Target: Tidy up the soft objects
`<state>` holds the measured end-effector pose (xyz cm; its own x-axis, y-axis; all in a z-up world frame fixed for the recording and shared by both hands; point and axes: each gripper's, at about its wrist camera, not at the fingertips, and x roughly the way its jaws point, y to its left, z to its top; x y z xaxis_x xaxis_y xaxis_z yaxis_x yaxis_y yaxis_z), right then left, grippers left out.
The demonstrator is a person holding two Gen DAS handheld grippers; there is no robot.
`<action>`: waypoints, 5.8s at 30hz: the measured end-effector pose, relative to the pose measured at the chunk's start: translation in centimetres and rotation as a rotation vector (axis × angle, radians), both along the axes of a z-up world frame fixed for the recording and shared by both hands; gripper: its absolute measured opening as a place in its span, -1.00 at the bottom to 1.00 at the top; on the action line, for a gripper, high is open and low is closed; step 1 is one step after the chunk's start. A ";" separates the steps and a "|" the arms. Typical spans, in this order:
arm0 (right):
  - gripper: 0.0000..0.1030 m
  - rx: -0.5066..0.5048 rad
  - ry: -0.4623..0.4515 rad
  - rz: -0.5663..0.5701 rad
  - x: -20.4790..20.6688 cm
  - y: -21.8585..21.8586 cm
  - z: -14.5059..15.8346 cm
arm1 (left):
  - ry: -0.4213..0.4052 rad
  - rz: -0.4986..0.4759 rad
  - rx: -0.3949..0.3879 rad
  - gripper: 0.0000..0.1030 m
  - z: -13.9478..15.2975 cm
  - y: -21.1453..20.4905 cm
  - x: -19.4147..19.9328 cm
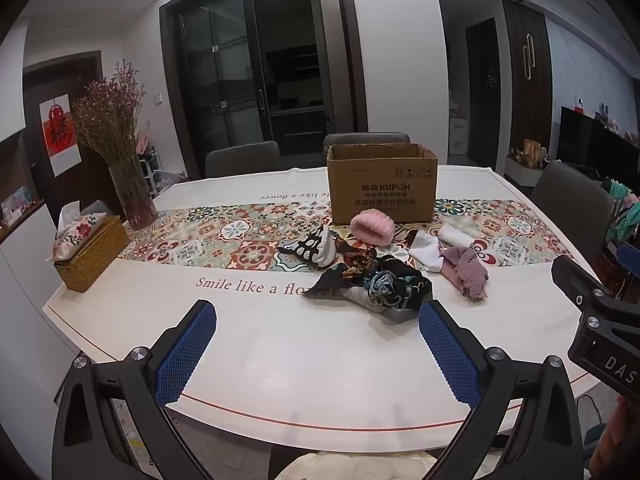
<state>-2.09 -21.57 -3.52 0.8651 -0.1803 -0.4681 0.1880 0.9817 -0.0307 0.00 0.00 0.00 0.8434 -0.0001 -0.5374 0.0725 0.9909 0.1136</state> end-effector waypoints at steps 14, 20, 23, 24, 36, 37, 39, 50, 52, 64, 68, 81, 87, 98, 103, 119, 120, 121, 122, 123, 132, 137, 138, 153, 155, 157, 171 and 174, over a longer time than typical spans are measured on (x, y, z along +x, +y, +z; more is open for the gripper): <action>0.98 0.004 0.002 0.000 0.0 -0.1 0.1 | -0.007 -0.014 -0.028 1.00 -0.1 0.1 -0.1; 0.98 0.003 0.001 0.000 0.0 -0.1 0.1 | -0.023 -0.013 -0.024 1.00 -0.1 0.1 -0.2; 0.98 0.002 0.001 -0.001 0.0 -0.1 0.1 | -0.026 -0.013 -0.024 1.00 0.1 0.1 -0.4; 0.98 0.002 0.001 0.000 0.1 -0.1 0.1 | -0.025 -0.013 -0.024 1.00 0.2 0.1 -0.3; 0.98 0.002 0.001 -0.001 0.1 -0.1 0.1 | -0.020 -0.013 -0.023 1.00 0.2 0.1 -0.3; 0.98 0.002 0.001 0.000 0.1 -0.1 0.1 | -0.020 -0.012 -0.024 1.00 0.2 0.1 -0.3; 0.98 0.002 0.002 0.000 0.1 -0.1 0.1 | -0.021 -0.012 -0.023 1.00 0.2 0.1 -0.2; 0.98 0.002 0.002 0.000 0.1 -0.1 0.0 | -0.018 -0.015 -0.025 1.00 0.1 0.1 -0.3; 0.98 0.002 0.003 -0.001 0.1 -0.2 0.0 | -0.018 -0.016 -0.025 1.00 0.1 0.0 -0.3; 0.98 0.003 0.003 0.000 0.1 -0.2 0.0 | -0.018 -0.016 -0.024 1.00 0.1 0.0 -0.3; 0.98 0.003 0.003 0.000 0.0 -0.2 0.0 | -0.018 -0.016 -0.024 1.00 0.1 0.0 -0.3; 0.98 0.004 0.004 -0.001 0.2 -0.1 -0.1 | -0.017 -0.020 -0.024 1.00 0.0 -0.1 -0.4; 0.98 0.004 0.004 0.003 0.2 0.1 -0.1 | -0.015 -0.022 -0.025 1.00 -0.1 -0.1 -0.5; 0.98 0.009 0.011 0.013 0.3 0.2 -0.3 | -0.007 -0.034 -0.028 1.00 -0.5 -0.4 -0.4; 0.98 0.016 0.024 0.012 1.1 -0.5 -0.7 | 0.015 -0.047 -0.027 1.00 -0.8 -0.8 0.3; 0.98 0.068 0.078 -0.004 6.7 -3.0 -2.6 | 0.043 -0.094 -0.014 0.99 -2.2 -3.1 5.8; 0.98 0.069 0.081 -0.006 7.3 -3.2 -2.8 | 0.045 -0.092 -0.008 0.98 -2.4 -3.3 6.4; 0.98 0.071 0.084 -0.007 7.8 -3.3 -2.9 | 0.047 -0.094 -0.004 0.96 -2.5 -3.4 6.9; 0.98 0.075 0.086 -0.007 8.4 -3.4 -3.0 | 0.048 -0.098 -0.002 0.95 -2.6 -3.5 7.3; 0.98 0.076 0.087 -0.007 8.8 -3.4 -3.1 | 0.048 -0.101 0.003 0.94 -2.7 -3.6 7.9; 0.93 0.080 0.124 0.000 13.8 -3.5 -5.1 | 0.073 -0.123 0.037 0.76 -4.0 -4.1 12.9; 0.91 0.089 0.159 0.001 16.5 -3.7 -6.7 | 0.083 -0.130 0.071 0.65 -5.3 -4.7 15.5; 0.90 0.088 0.165 0.000 16.9 -3.8 -7.0 | 0.089 -0.134 0.075 0.61 -5.6 -4.8 16.1; 0.83 0.103 0.264 -0.012 21.5 -4.7 -11.5 | 0.267 -0.208 0.108 0.08 -10.9 -6.5 21.8; 0.79 0.106 0.277 -0.012 21.9 -4.9 -12.0 | 0.280 -0.214 0.115 0.02 -11.4 -6.7 22.3; 0.76 0.113 0.290 -0.008 22.3 -4.9 -12.5 | 0.287 -0.218 0.123 -0.08 -11.8 -6.9 22.6; 0.59 0.135 0.356 0.006 24.0 -5.1 -15.2 | 0.360 -0.240 0.119 -0.41 -14.3 -7.3 24.7; 0.53 0.137 0.360 0.004 24.3 -5.2 -15.3 | 0.376 -0.246 0.105 -0.42 -14.6 -7.3 24.9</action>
<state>22.17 -26.72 -18.87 0.6415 -0.0918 -0.7616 0.1849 0.9820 0.0373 24.94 -7.32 -14.61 0.5717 -0.1055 -0.8136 0.3597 0.9236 0.1330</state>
